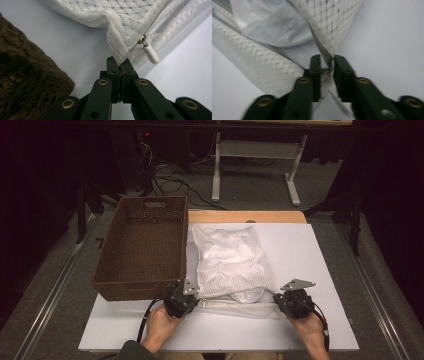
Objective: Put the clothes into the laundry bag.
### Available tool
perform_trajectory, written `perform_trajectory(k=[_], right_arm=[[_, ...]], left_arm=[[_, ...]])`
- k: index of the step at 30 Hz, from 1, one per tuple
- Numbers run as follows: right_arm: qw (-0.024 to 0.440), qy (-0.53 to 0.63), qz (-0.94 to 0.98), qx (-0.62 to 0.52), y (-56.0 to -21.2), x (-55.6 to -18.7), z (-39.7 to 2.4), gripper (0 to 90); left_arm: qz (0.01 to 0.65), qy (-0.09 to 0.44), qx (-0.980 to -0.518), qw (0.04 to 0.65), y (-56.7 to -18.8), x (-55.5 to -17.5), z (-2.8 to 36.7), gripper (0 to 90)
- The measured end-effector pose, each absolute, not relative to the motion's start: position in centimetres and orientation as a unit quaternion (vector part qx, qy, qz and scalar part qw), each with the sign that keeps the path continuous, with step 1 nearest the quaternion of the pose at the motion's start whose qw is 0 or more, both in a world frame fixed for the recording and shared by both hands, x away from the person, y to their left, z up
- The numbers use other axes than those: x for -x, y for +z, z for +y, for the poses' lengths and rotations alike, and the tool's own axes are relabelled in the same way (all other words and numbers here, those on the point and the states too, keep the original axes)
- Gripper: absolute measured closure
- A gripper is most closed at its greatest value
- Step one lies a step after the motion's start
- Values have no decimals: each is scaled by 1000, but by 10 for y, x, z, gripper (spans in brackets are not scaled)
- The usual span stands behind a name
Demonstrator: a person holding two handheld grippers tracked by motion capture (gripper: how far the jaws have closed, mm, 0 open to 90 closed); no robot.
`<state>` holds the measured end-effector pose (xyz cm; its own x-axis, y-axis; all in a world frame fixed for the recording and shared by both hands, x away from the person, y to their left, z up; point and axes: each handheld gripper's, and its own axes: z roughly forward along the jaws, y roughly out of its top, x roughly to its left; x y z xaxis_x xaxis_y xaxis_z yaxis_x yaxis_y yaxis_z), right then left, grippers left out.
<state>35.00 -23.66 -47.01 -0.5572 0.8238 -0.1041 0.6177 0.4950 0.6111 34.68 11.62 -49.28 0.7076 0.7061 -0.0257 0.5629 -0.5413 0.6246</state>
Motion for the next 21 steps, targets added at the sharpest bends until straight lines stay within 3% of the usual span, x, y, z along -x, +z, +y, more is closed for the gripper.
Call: perform_trajectory(k=[1, 4, 6, 11, 16, 21], right_arm=[[204, 269, 840, -426, -468, -349, -235, 643], [223, 288, 839, -405, -459, -344, -229, 619], [231, 295, 845, -382, -452, -340, -220, 667], [191, 289, 881, -323, -451, -337, -193, 820], [152, 256, 907, -297, -466, -354, -167, 840], [163, 238, 911, -294, -477, -380, -145, 839]], left_arm=[[365, 114, -869, 314, -492, -347, 117, 878], [362, 108, -871, 314, -491, -345, 116, 872], [360, 105, -873, 312, -491, -344, 115, 868], [361, 95, -873, 315, -491, -344, 115, 866], [362, 93, -871, 319, -489, -343, 117, 868], [361, 89, -870, 324, -488, -342, 117, 873]])
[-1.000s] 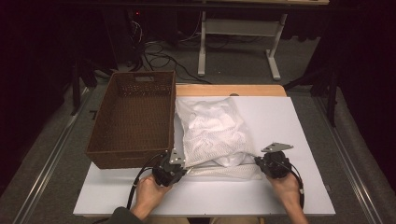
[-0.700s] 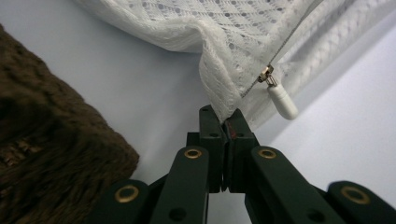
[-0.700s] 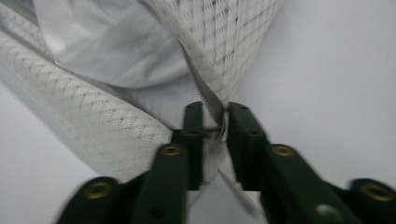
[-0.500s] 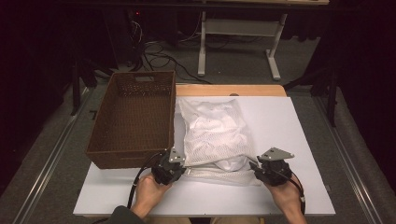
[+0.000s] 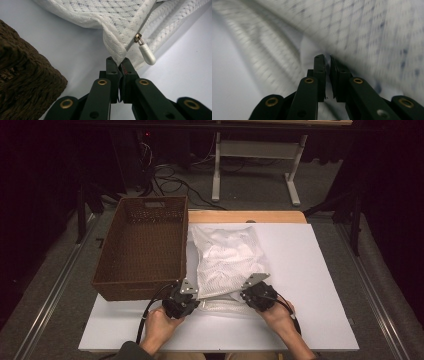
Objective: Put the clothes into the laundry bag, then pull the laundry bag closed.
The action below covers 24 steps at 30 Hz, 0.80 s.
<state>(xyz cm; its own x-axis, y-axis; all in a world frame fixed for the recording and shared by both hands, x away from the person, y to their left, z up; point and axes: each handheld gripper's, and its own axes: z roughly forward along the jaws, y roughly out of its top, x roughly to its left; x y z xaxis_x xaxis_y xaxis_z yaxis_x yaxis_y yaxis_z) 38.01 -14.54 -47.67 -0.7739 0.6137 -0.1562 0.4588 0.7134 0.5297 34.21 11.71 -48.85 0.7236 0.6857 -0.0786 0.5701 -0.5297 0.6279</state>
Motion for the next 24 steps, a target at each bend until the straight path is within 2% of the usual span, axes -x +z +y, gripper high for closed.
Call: perform_trajectory(k=[10, 15, 19, 24], right_arm=[[224, 243, 885, -327, -495, -425, -132, 865], [246, 241, 879, -329, -500, -430, -126, 865], [235, 246, 881, -330, -500, -434, -131, 866], [255, 236, 877, -333, -502, -436, -129, 869]], left_arm=[[374, 102, -857, 340, -486, -343, 125, 877], [373, 104, -856, 343, -487, -343, 124, 875], [374, 97, -856, 345, -488, -344, 122, 871], [371, 91, -857, 345, -490, -344, 119, 861]])
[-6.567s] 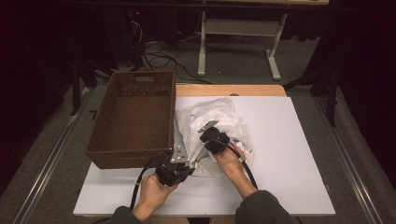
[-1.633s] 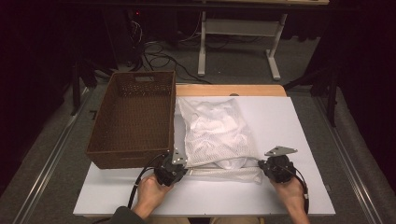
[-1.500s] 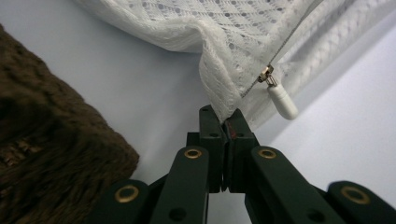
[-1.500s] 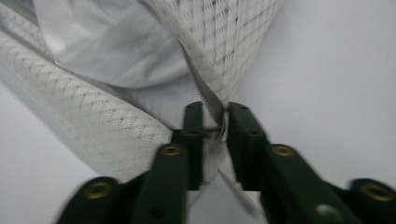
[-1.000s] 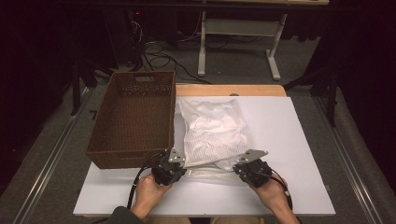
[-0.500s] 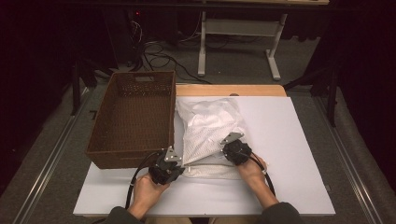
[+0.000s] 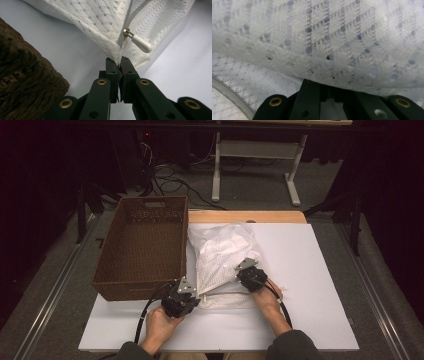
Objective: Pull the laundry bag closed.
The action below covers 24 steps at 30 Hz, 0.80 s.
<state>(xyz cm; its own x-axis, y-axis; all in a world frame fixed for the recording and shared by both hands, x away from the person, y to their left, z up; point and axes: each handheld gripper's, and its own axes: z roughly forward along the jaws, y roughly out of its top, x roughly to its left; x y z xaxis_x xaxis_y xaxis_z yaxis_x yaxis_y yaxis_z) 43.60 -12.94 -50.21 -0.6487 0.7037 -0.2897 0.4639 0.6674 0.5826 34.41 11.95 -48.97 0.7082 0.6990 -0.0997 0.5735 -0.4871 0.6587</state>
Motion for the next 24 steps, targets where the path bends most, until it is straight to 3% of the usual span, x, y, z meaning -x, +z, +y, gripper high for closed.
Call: perform_trajectory(k=[4, 8, 11, 21, 24], right_arm=[[238, 243, 878, -336, -496, -433, -132, 774], [212, 250, 886, -328, -488, -420, -132, 782], [201, 258, 894, -306, -484, -408, -127, 738], [118, 259, 925, -250, -491, -391, -108, 585], [104, 257, 928, -251, -498, -395, -108, 584]], left_arm=[[368, 89, -858, 347, -489, -344, 121, 812], [366, 87, -857, 353, -488, -345, 123, 673], [367, 89, -857, 349, -487, -344, 123, 618], [369, 95, -854, 353, -483, -335, 130, 572], [374, 97, -851, 355, -483, -333, 133, 573]])
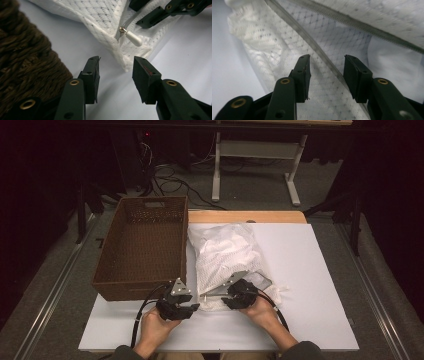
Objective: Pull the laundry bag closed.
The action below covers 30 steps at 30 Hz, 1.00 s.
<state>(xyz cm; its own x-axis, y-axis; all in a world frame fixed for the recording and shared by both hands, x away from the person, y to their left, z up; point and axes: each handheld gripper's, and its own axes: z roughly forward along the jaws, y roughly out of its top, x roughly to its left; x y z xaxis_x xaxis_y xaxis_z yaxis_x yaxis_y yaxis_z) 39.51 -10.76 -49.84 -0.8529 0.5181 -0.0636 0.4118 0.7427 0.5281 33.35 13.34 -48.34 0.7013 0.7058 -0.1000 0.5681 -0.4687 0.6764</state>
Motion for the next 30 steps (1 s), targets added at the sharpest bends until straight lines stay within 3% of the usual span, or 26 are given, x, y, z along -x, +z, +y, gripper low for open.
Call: perform_trajectory(k=[6, 8, 17, 30], right_arm=[[79, 254, 931, -250, -497, -394, -116, 834], [77, 259, 930, -251, -497, -390, -121, 869], [89, 241, 937, -236, -495, -372, -127, 880], [95, 246, 934, -241, -496, -367, -130, 877]], left_arm=[[379, 90, -849, 357, -483, -333, 131, 602], [377, 93, -851, 354, -483, -333, 129, 606], [367, 85, -855, 355, -483, -339, 116, 654], [404, 100, -846, 332, -485, -346, 113, 692]])
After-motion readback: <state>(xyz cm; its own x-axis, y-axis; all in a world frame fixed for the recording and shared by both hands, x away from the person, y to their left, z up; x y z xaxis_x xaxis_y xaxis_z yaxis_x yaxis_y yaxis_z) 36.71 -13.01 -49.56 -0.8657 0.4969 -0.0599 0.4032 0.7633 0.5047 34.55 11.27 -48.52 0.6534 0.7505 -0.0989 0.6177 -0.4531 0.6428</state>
